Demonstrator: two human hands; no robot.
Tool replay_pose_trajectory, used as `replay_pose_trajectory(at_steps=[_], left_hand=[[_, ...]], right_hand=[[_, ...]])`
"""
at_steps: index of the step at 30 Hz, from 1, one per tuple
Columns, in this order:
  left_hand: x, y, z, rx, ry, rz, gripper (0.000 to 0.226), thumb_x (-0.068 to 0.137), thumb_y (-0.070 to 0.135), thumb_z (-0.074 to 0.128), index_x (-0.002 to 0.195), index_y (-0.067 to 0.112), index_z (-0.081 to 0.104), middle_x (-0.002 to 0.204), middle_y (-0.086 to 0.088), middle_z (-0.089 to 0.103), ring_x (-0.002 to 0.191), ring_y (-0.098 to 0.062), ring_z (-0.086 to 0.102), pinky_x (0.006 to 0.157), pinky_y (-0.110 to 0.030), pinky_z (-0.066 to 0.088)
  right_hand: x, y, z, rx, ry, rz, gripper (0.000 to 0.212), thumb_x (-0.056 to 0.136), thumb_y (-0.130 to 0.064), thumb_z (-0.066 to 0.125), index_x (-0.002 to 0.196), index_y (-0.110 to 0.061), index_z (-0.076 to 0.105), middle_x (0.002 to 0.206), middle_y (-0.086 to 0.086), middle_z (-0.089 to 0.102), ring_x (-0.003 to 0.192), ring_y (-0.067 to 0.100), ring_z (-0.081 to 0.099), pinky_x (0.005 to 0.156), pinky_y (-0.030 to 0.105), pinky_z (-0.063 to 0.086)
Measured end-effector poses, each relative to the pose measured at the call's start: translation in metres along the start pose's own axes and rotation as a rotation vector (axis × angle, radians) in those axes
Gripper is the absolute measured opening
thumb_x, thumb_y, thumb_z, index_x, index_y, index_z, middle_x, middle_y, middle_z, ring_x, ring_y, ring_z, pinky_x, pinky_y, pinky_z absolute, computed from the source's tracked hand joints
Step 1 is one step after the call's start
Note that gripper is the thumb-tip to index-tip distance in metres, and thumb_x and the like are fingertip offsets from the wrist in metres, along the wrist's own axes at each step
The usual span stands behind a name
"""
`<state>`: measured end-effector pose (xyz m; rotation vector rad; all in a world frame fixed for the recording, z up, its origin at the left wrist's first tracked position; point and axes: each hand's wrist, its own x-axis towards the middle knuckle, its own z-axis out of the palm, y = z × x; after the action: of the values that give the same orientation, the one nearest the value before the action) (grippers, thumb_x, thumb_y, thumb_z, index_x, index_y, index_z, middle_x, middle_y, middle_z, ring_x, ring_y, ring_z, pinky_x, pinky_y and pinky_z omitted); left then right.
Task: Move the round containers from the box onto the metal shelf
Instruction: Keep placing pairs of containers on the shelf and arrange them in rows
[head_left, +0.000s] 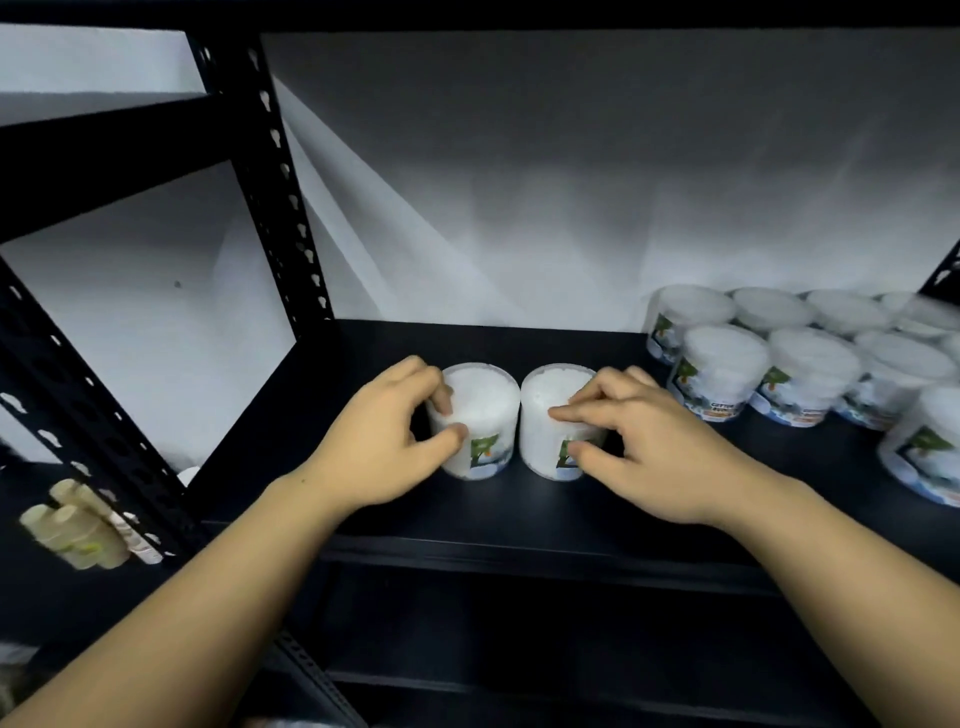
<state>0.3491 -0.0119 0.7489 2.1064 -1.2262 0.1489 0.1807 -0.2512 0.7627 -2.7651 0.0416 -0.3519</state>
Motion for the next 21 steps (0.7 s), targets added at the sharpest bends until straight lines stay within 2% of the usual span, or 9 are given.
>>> replay_pose_trajectory(at_steps=[2, 3, 5, 8, 10, 14, 18, 21], left_hand=[[0.008, 0.004, 0.002, -0.018, -0.026, -0.010, 0.023, 0.076, 0.047, 0.065, 0.092, 0.031, 0.061, 0.096, 0.013, 0.052, 0.079, -0.018, 0.062, 0.063, -0.020, 0.048], [0.011, 0.006, 0.004, -0.021, -0.040, -0.007, 0.029, 0.076, 0.051, 0.065, 0.097, 0.031, 0.064, 0.096, 0.013, 0.051, 0.080, -0.014, 0.060, 0.062, -0.015, 0.044], [0.015, 0.009, 0.008, -0.041, -0.061, 0.010, 0.041, 0.077, 0.058, 0.067, 0.108, 0.031, 0.069, 0.098, 0.013, 0.051, 0.091, -0.007, 0.058, 0.074, -0.015, 0.046], [0.016, 0.009, 0.013, -0.082, -0.074, 0.013, 0.043, 0.076, 0.058, 0.074, 0.109, 0.032, 0.072, 0.101, 0.015, 0.051, 0.104, -0.006, 0.059, 0.090, -0.026, 0.050], [0.017, 0.010, 0.015, -0.107, -0.080, 0.000, 0.041, 0.074, 0.057, 0.074, 0.107, 0.033, 0.073, 0.102, 0.014, 0.051, 0.109, -0.009, 0.061, 0.093, -0.034, 0.051], [0.019, 0.013, 0.015, -0.169, -0.101, 0.002, 0.034, 0.071, 0.051, 0.071, 0.100, 0.033, 0.073, 0.102, 0.010, 0.053, 0.117, -0.011, 0.062, 0.096, -0.042, 0.052], [0.022, 0.018, 0.016, -0.156, -0.094, 0.034, 0.034, 0.073, 0.058, 0.075, 0.091, 0.030, 0.070, 0.103, 0.011, 0.060, 0.112, -0.014, 0.065, 0.094, -0.041, 0.052], [0.026, 0.023, 0.016, -0.156, -0.111, 0.069, 0.033, 0.072, 0.053, 0.079, 0.086, 0.026, 0.068, 0.099, 0.010, 0.062, 0.115, -0.006, 0.064, 0.094, -0.034, 0.051]], right_hand=[[0.001, 0.002, -0.007, 0.040, 0.004, -0.003, 0.043, 0.090, -0.043, 0.055, 0.129, -0.031, 0.068, 0.108, -0.022, 0.053, 0.103, 0.006, 0.043, 0.099, 0.041, 0.043], [0.003, 0.004, -0.011, 0.067, 0.019, -0.001, 0.043, 0.088, -0.042, 0.054, 0.126, -0.031, 0.069, 0.109, -0.023, 0.055, 0.105, 0.007, 0.045, 0.100, 0.042, 0.043], [0.008, 0.013, -0.016, 0.121, 0.037, 0.014, 0.039, 0.085, -0.038, 0.055, 0.119, -0.031, 0.072, 0.122, -0.023, 0.060, 0.118, 0.008, 0.050, 0.107, 0.043, 0.041], [0.013, 0.029, -0.020, 0.182, -0.037, 0.052, 0.032, 0.083, -0.027, 0.061, 0.113, -0.029, 0.073, 0.139, -0.015, 0.060, 0.134, 0.007, 0.049, 0.116, 0.041, 0.036], [0.012, 0.034, -0.020, 0.189, -0.065, 0.053, 0.031, 0.086, -0.023, 0.063, 0.114, -0.031, 0.073, 0.137, -0.015, 0.060, 0.131, 0.008, 0.051, 0.115, 0.039, 0.037], [0.006, 0.033, -0.024, 0.125, -0.058, 0.060, 0.033, 0.087, -0.032, 0.056, 0.115, -0.039, 0.074, 0.115, -0.018, 0.058, 0.115, 0.014, 0.052, 0.106, 0.032, 0.039], [-0.007, 0.033, -0.025, 0.072, -0.035, 0.084, 0.045, 0.084, -0.051, 0.052, 0.123, -0.041, 0.071, 0.099, -0.012, 0.049, 0.100, 0.008, 0.052, 0.094, 0.029, 0.045], [-0.020, 0.032, -0.024, 0.058, 0.010, 0.090, 0.041, 0.089, -0.049, 0.062, 0.128, -0.038, 0.068, 0.095, -0.009, 0.046, 0.094, 0.001, 0.051, 0.084, 0.018, 0.042]])
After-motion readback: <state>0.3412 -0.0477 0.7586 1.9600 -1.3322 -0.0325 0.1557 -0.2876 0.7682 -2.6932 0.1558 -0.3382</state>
